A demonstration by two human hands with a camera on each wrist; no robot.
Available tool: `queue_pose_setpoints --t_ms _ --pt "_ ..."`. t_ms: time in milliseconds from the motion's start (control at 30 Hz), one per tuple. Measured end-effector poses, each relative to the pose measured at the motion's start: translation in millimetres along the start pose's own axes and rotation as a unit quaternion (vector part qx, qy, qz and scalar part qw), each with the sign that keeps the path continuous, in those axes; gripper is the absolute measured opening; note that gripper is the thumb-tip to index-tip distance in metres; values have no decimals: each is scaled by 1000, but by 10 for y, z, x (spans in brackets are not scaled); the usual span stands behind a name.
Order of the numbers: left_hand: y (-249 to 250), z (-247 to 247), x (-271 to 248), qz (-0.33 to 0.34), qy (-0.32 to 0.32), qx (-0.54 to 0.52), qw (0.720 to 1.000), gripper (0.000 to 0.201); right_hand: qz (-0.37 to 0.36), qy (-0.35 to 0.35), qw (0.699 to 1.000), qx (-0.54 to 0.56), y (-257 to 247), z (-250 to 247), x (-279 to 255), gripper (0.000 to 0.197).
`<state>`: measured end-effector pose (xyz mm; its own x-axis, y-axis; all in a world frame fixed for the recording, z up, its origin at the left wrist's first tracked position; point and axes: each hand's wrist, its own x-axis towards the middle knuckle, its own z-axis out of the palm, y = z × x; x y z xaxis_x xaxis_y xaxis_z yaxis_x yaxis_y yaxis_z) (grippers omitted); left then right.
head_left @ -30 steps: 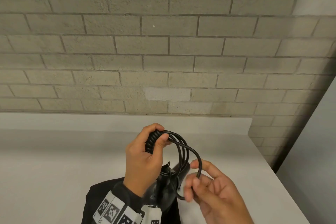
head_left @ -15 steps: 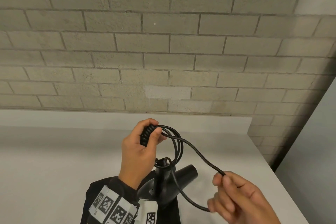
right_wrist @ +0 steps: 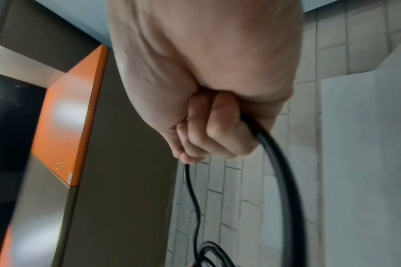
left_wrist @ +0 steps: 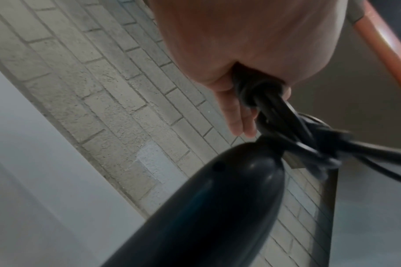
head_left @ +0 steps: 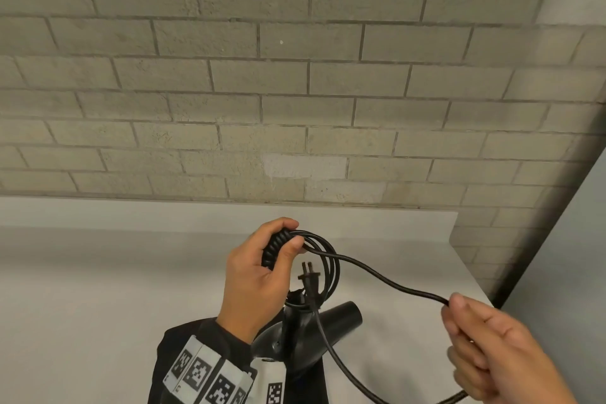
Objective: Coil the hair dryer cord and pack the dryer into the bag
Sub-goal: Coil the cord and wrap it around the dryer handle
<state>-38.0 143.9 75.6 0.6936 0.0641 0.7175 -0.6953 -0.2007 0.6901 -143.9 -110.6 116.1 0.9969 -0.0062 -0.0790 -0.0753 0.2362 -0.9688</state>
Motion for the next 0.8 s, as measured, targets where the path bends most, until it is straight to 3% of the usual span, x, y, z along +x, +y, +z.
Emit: queue_pose_setpoints --t_ms 100,167,233,300,400,500,633,733,800 --pt "17 0 -16 20 -9 23 999 26 -54 12 994 -99 -242 -11 -83 76" --pt "38 3 -29 30 -12 31 999 26 -116 28 965 -235 -403 -7 -153 75" --pt "52 5 -35 31 -10 30 999 26 -171 26 923 -342 -502 12 -210 50" --pt "51 8 -38 25 -4 23 999 26 -170 14 904 -392 -524 27 -212 33" --pt "62 12 -53 20 -5 13 1000 27 -111 -57 902 -413 -415 103 -118 55" --pt "111 46 -77 31 -20 26 999 27 -70 -106 911 -393 -131 269 0 34" --pt "149 100 -96 37 -30 30 998 26 -86 -73 948 -298 347 509 179 53" --pt "167 99 -93 50 -38 38 997 25 -155 -28 941 -299 395 622 232 26" --pt "173 73 -85 54 -43 35 997 25 -254 17 904 -342 329 632 248 12"
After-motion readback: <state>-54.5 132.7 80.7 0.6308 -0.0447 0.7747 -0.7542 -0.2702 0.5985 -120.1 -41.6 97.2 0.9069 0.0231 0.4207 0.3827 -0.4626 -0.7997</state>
